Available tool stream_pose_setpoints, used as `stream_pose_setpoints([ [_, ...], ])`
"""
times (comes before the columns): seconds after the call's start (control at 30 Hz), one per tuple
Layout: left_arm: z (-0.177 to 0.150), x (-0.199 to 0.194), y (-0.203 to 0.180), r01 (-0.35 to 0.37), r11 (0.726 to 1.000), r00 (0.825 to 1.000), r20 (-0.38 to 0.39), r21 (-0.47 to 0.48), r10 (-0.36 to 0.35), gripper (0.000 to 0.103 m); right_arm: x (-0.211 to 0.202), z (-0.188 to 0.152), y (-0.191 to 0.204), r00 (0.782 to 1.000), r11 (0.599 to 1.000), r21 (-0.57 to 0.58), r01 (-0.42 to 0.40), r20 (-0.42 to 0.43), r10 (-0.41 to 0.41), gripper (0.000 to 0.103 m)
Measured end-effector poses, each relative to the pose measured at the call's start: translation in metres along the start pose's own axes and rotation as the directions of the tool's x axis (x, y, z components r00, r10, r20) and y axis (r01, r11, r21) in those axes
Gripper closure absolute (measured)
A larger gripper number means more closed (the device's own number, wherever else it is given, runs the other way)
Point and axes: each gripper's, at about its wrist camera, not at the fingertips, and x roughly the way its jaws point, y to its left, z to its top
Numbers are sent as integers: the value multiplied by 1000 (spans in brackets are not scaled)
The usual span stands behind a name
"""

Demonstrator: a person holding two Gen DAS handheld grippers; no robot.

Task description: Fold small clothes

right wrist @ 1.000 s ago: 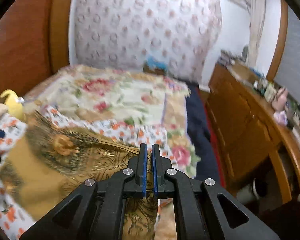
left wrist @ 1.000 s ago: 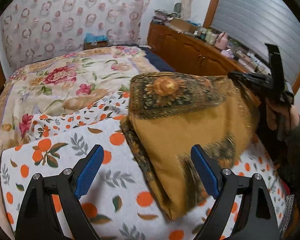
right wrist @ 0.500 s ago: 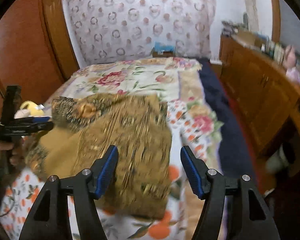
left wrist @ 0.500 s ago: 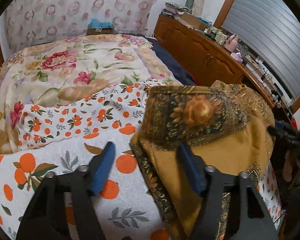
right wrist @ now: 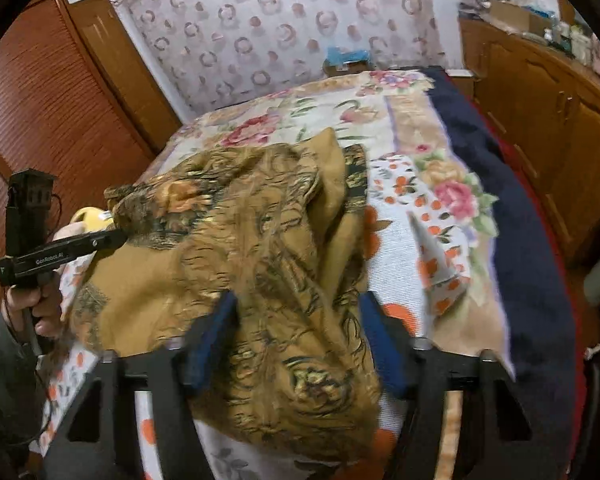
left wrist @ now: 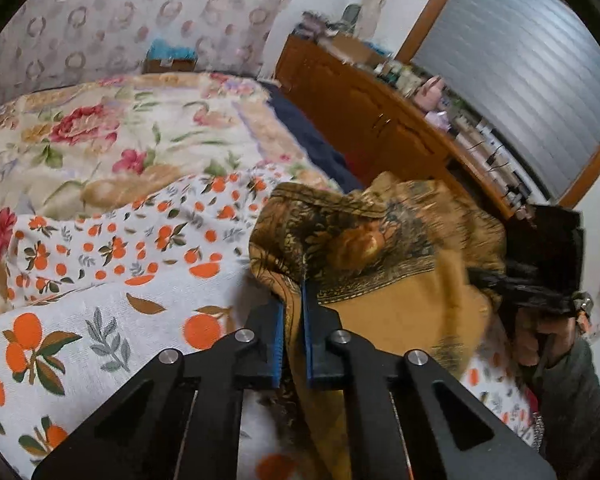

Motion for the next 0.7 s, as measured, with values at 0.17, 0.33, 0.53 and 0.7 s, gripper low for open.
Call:
stream_pose_setpoints([
  [0.17, -1, -45, -24, 39, 999, 996, 82, 35, -42, 95, -13, 1, 11, 994, 999, -31, 23, 108, -20, 87],
  [0.33, -10, -107, -33, 35, 998, 983, 177, 60, -45, 95, -25, 7, 39, 987, 996, -84, 0, 159, 14, 88],
  [0.53, -35, -194, -12, -49, 998, 957, 288, 34, 37, 95, -21, 24, 95, 978, 980, -186, -73, 179, 107, 88],
  [0.7, -65, -257, 28, -147, 988, 922, 356, -44, 153, 95, 1, 46, 164, 965, 941, -305, -147, 164, 204, 88],
])
